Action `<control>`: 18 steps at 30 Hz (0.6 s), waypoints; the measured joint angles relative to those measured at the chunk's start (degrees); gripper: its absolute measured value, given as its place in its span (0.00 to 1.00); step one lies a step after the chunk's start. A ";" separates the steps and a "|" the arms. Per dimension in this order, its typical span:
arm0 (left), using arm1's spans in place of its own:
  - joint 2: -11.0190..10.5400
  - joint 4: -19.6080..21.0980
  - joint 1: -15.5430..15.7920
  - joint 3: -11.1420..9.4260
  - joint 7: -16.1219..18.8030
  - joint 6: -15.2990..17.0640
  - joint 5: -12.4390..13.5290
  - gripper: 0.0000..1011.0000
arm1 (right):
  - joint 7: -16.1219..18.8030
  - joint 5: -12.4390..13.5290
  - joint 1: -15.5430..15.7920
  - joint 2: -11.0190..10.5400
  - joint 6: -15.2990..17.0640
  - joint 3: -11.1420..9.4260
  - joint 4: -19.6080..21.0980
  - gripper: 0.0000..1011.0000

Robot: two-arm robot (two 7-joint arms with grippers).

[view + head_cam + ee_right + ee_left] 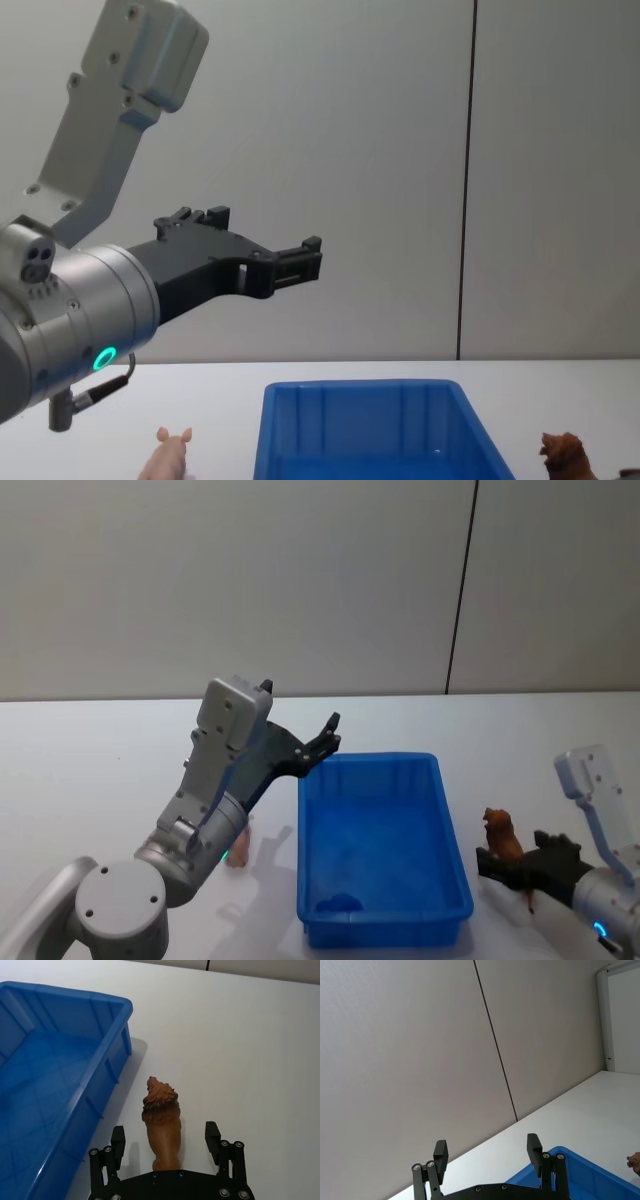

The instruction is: Pick up the two dolls from the table and place them into the box.

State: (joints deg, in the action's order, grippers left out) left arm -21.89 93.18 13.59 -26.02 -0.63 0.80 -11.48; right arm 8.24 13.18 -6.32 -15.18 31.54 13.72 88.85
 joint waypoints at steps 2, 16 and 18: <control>0.00 0.00 0.00 0.00 0.00 0.00 0.00 0.99 | 0.15 -0.05 -0.09 0.09 0.11 0.06 -0.31 0.96; 0.00 0.00 0.00 0.00 0.00 0.00 0.00 0.99 | 0.03 -0.52 -0.54 0.65 0.53 0.29 -1.66 0.54; 0.00 0.00 0.00 0.00 0.00 0.00 0.00 0.99 | -0.26 -0.63 -0.49 0.66 0.38 0.29 -1.57 0.48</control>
State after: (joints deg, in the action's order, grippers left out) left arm -21.89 93.18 13.59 -26.02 -0.63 0.80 -11.48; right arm 7.97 12.55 -6.82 -14.52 31.92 14.01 87.28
